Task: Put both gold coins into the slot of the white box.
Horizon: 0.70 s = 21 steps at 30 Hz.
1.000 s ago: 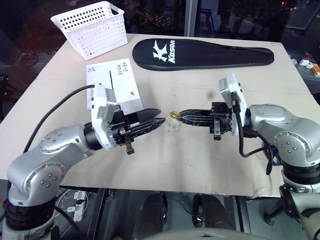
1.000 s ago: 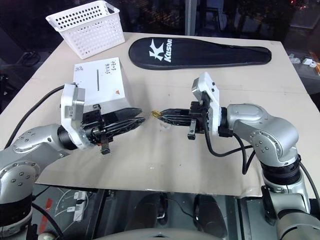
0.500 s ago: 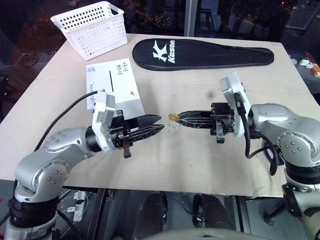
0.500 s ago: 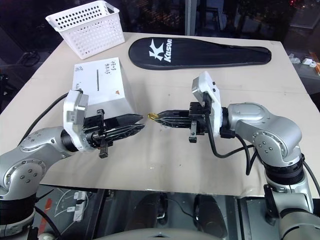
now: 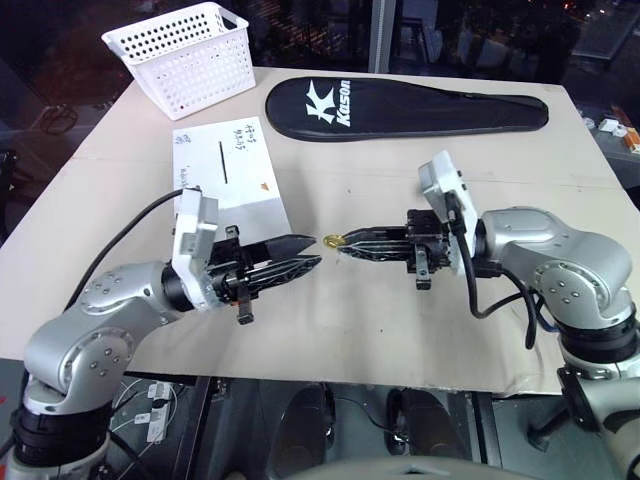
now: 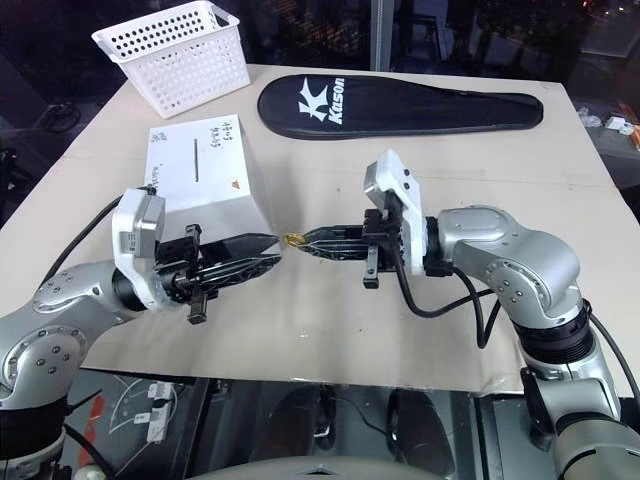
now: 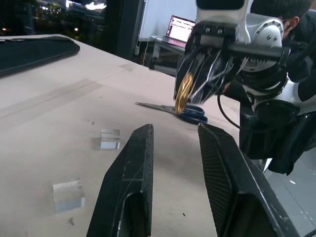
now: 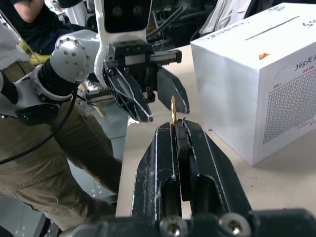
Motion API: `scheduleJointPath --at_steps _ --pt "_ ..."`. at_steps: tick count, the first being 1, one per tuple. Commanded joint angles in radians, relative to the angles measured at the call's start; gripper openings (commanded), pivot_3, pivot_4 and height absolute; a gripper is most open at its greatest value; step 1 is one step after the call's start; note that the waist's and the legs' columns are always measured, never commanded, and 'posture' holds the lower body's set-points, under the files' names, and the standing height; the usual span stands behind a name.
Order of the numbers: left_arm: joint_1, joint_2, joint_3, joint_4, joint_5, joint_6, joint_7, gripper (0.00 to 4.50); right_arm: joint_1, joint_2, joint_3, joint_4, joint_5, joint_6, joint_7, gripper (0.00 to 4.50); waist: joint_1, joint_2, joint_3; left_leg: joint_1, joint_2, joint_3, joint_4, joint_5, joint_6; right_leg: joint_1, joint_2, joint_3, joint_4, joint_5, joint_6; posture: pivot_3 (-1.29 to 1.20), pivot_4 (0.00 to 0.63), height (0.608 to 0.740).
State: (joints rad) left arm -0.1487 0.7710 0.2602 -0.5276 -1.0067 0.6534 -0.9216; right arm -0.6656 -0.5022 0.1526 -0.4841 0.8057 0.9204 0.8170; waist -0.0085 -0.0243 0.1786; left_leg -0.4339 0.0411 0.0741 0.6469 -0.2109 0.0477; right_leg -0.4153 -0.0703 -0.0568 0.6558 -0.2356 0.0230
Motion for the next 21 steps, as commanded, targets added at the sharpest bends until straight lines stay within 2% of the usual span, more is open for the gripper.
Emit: scheduleJointPath --at_steps 1,5,7,21 --pt "-0.042 -0.006 -0.013 -0.02 -0.027 0.015 0.028 1.42 -0.031 0.013 0.003 -0.008 0.005 -0.026 0.018 0.0 -0.001 0.0 0.0 0.0 0.0 0.0 0.0 0.0 0.0 0.0 0.0 0.0 0.0 0.0 0.001 0.0 0.15 0.74" --pt "-0.065 -0.01 -0.023 -0.023 -0.037 0.033 0.047 1.42 -0.035 0.023 0.009 -0.008 0.009 -0.026 0.026 0.0 -0.002 0.0 0.0 0.0 0.0 0.0 0.0 0.0 0.0 0.0 0.0 0.0 0.0 0.001 0.002 0.0 0.15 0.74" --pt "-0.066 -0.01 -0.024 -0.026 -0.038 0.036 0.049 0.89 -0.043 0.029 0.008 -0.007 0.011 -0.021 0.024 0.0 -0.002 0.0 0.0 0.0 0.0 0.0 0.0 0.0 0.0 0.0 0.0 0.0 0.0 0.001 0.002 0.0 0.15 0.74" --pt "-0.078 -0.015 -0.027 -0.041 -0.046 0.041 0.067 0.89 -0.067 0.034 0.01 -0.001 0.037 0.002 0.041 0.0 -0.002 0.0 0.0 0.0 0.0 0.0 0.0 0.0 0.0 0.0 0.0 0.0 0.0 0.001 0.001 0.0 0.15 0.74"
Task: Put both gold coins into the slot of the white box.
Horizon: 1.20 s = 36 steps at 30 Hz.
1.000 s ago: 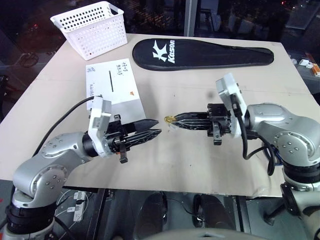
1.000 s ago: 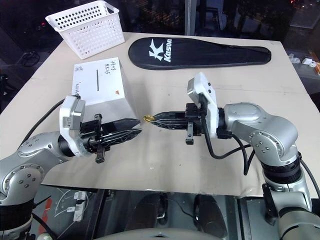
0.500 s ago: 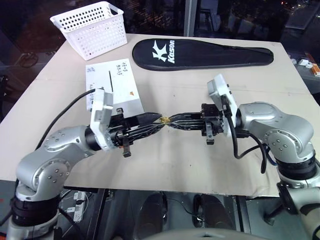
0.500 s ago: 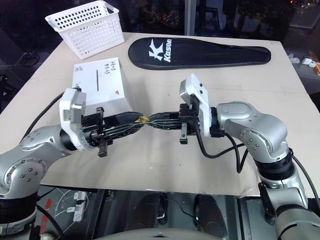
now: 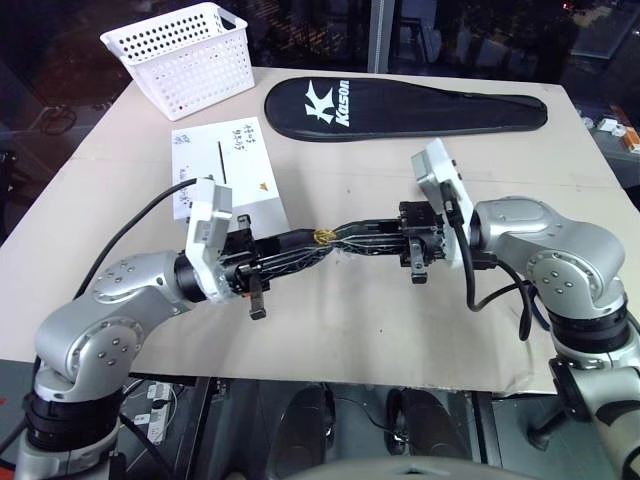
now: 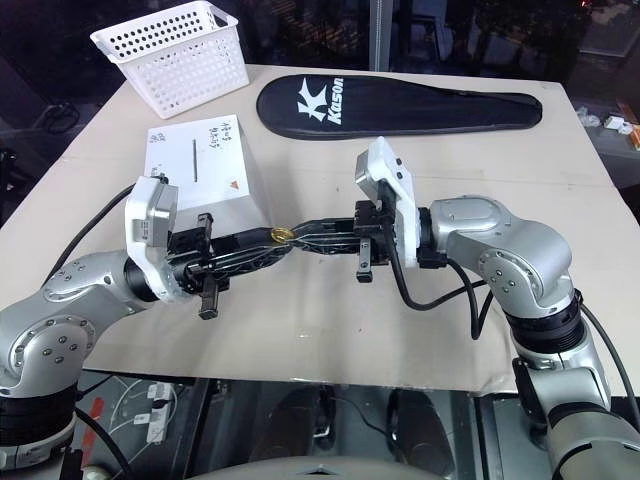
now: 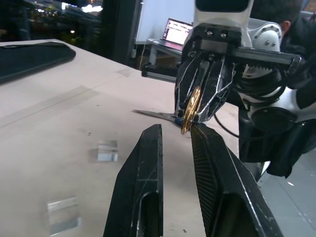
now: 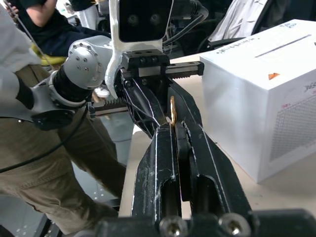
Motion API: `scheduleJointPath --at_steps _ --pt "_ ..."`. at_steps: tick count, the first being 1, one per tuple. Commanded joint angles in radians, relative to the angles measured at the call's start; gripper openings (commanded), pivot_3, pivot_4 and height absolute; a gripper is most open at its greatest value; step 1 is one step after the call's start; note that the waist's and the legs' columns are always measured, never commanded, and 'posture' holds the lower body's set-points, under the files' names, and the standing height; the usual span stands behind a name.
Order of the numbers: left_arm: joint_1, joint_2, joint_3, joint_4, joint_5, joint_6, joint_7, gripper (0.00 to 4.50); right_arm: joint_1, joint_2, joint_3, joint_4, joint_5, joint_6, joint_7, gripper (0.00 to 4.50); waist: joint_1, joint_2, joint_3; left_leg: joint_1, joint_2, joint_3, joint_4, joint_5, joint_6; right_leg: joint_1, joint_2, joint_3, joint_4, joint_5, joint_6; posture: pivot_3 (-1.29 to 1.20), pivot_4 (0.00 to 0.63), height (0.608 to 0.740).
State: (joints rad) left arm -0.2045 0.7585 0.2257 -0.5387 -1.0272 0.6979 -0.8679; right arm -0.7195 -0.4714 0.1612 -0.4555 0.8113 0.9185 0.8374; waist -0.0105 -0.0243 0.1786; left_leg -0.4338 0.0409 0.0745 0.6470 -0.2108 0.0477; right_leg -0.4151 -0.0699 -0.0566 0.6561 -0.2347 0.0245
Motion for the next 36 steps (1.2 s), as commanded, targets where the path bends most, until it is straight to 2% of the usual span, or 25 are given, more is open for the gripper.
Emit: scheduleJointPath --at_steps 1,27,36 --pt "-0.026 -0.005 0.007 -0.031 -0.025 -0.002 0.016 0.89 -0.009 0.004 0.005 -0.033 0.035 0.007 0.022 0.0 0.0 0.0 0.0 0.0 0.0 0.0 0.0 0.0 0.0 0.0 0.0 0.0 0.0 0.0 0.0 0.0 0.15 0.74" --pt "-0.034 0.011 0.046 -0.033 -0.121 0.07 0.04 0.89 0.051 -0.04 -0.001 -0.011 0.009 -0.029 0.024 0.0 0.0 0.0 0.0 0.0 0.0 0.0 0.0 0.0 0.0 0.0 0.0 0.0 0.0 0.0 0.0 0.0 0.15 0.74" --pt "0.02 0.03 0.064 -0.03 -0.108 0.054 -0.012 0.89 0.049 -0.033 -0.001 -0.014 0.013 -0.031 0.022 0.0 0.0 0.0 0.0 0.0 0.0 0.0 0.0 0.0 0.0 0.0 0.0 0.0 0.0 0.0 0.0 0.0 0.15 0.74"
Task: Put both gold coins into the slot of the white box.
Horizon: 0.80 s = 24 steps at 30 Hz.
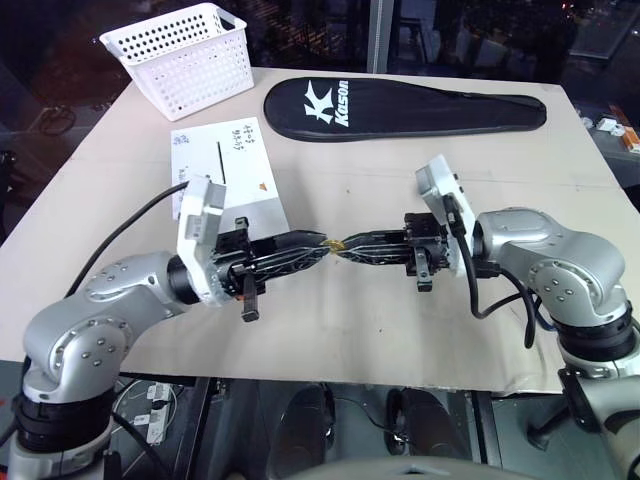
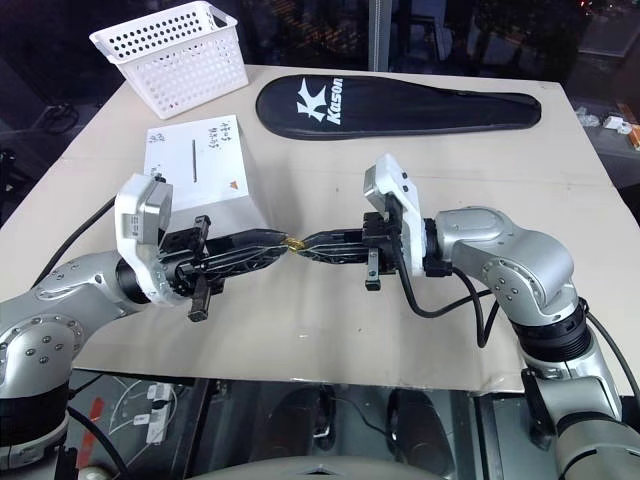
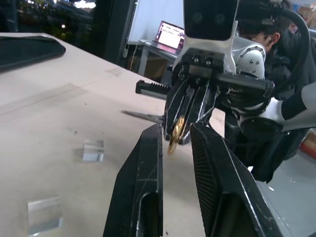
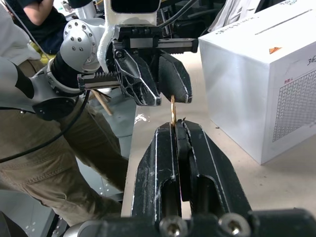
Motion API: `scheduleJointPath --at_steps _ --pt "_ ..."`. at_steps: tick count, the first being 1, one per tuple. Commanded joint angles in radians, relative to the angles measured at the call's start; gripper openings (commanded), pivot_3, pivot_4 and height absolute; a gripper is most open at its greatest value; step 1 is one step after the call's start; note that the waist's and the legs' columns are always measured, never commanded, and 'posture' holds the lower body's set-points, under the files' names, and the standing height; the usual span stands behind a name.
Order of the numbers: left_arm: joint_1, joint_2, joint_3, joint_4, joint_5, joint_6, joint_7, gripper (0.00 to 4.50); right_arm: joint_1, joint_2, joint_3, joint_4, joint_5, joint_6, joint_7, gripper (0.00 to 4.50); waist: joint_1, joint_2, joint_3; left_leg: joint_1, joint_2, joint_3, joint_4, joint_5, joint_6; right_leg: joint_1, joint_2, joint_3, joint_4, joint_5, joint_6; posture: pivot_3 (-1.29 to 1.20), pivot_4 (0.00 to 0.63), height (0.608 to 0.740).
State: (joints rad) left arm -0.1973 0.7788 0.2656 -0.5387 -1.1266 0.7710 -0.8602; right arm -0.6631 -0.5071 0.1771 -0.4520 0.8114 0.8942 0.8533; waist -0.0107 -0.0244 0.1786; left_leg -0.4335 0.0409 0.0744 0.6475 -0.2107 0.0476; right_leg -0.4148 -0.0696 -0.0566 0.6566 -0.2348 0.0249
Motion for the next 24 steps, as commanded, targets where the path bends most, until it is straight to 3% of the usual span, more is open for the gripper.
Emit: scheduleJointPath --at_steps 1,8,24 --pt "0.034 0.012 0.032 -0.027 0.002 -0.029 -0.038 0.89 -0.01 0.003 -0.019 -0.018 0.016 -0.006 0.005 0.0 0.0 0.0 0.0 0.0 0.0 0.0 0.0 0.0 0.0 0.0 0.0 0.0 0.0 0.0 0.0 0.0 0.15 0.74" --pt "0.213 0.014 0.104 0.024 0.087 -0.147 -0.221 0.89 -0.014 0.004 -0.02 -0.031 0.032 0.001 0.007 0.0 -0.002 0.0 0.0 0.0 0.001 0.0 0.0 0.0 0.0 -0.001 0.0 0.0 0.0 0.001 -0.004 0.0 0.15 0.74" --pt "0.014 -0.002 -0.004 -0.011 0.024 -0.055 -0.042 0.89 -0.022 0.026 0.014 -0.039 0.029 0.003 0.004 0.0 0.002 0.0 0.0 0.0 0.0 0.0 0.0 0.0 0.0 0.0 0.0 -0.001 0.0 0.001 -0.003 0.0 0.15 0.74"
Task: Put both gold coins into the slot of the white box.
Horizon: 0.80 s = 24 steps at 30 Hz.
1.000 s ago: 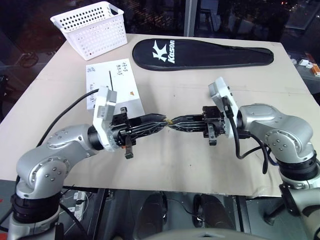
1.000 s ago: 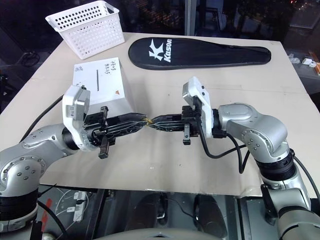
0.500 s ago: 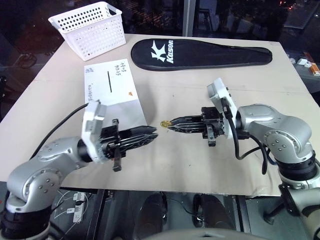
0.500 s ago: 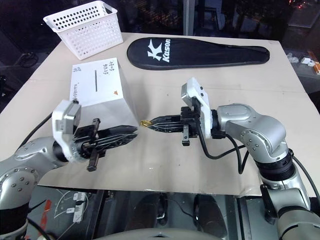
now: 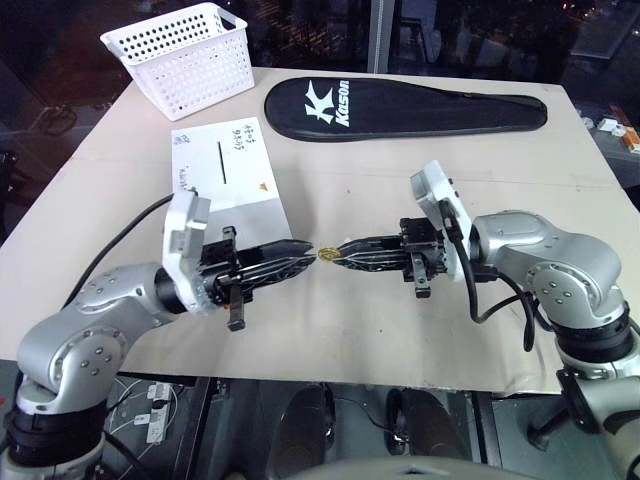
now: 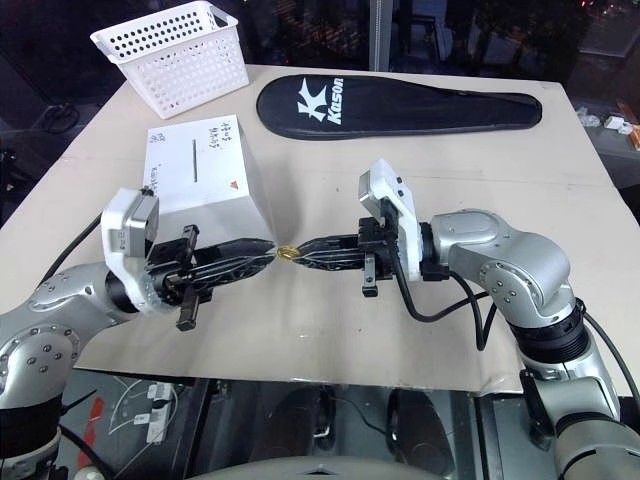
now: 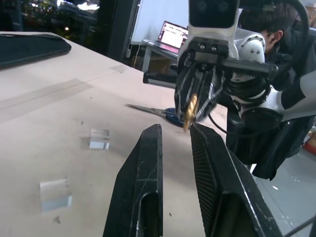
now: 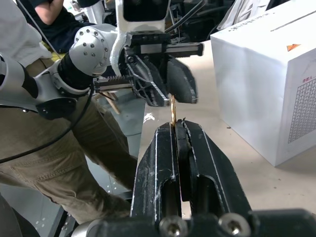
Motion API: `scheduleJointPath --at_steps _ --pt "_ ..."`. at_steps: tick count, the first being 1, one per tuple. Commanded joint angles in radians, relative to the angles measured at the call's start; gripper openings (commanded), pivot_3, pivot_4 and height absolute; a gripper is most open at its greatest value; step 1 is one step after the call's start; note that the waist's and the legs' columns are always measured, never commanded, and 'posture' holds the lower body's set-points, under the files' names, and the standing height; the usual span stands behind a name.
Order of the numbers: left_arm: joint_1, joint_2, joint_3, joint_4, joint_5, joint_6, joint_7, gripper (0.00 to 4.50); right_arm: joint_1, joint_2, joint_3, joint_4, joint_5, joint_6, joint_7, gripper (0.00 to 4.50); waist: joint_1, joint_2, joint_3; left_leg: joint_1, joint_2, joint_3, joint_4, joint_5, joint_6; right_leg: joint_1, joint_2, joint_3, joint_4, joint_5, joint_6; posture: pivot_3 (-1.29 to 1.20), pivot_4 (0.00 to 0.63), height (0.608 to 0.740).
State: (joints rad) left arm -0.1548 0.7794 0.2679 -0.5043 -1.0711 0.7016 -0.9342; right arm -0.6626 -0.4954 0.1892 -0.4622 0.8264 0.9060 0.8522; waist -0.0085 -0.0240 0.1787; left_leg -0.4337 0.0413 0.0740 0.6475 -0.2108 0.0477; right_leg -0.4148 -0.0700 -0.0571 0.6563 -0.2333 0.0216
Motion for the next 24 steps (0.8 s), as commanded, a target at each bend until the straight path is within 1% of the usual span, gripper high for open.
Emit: scheduleJointPath --at_steps 1,8,13,16,17,24 --pt "-0.036 -0.003 -0.009 -0.048 -0.036 0.02 0.04 0.89 -0.028 0.019 0.002 -0.026 0.013 -0.008 0.005 0.0 -0.002 0.0 0.0 0.0 0.0 0.0 0.0 0.0 0.0 0.0 0.0 0.0 0.0 0.0 0.0 0.0 0.15 0.74" --pt "-0.078 0.011 -0.002 -0.022 -0.059 0.048 0.048 0.89 -0.057 0.034 -0.006 -0.017 0.017 0.01 0.001 0.0 -0.002 0.0 0.0 0.0 0.0 0.0 0.0 0.0 0.0 0.0 0.001 0.0 0.0 0.0 0.001 0.0 0.15 0.74" --pt "-0.101 0.01 -0.001 -0.058 -0.105 0.083 0.104 0.89 -0.056 0.036 -0.01 -0.018 0.023 0.014 0.0 0.0 -0.002 0.0 0.0 0.0 0.0 0.0 0.0 0.0 0.0 0.0 0.0 0.0 0.0 -0.001 0.003 0.0 0.15 0.74" --pt "-0.06 0.016 0.022 -0.062 -0.105 0.075 0.082 0.14 -0.048 0.036 -0.012 -0.024 0.023 0.015 0.0 0.0 -0.002 0.0 0.0 0.0 0.0 0.0 0.0 0.0 0.0 0.0 0.0 0.0 0.0 -0.001 0.003 0.0 0.15 0.74" --pt "-0.053 0.018 0.025 -0.062 -0.105 0.073 0.079 0.06 -0.047 0.036 -0.012 -0.025 0.023 0.015 0.0 0.0 -0.003 0.0 0.0 0.0 0.0 0.0 0.0 0.0 0.0 0.0 0.0 0.0 0.001 -0.001 0.003 0.0 0.15 0.74" --pt "-0.045 0.015 0.015 -0.067 -0.105 0.069 0.086 0.06 -0.03 0.031 -0.027 -0.028 0.03 0.016 -0.009 0.0 -0.001 0.0 0.0 0.0 0.0 0.0 0.0 0.0 0.0 0.0 0.0 0.0 0.001 -0.001 0.003 0.0 0.15 0.74"
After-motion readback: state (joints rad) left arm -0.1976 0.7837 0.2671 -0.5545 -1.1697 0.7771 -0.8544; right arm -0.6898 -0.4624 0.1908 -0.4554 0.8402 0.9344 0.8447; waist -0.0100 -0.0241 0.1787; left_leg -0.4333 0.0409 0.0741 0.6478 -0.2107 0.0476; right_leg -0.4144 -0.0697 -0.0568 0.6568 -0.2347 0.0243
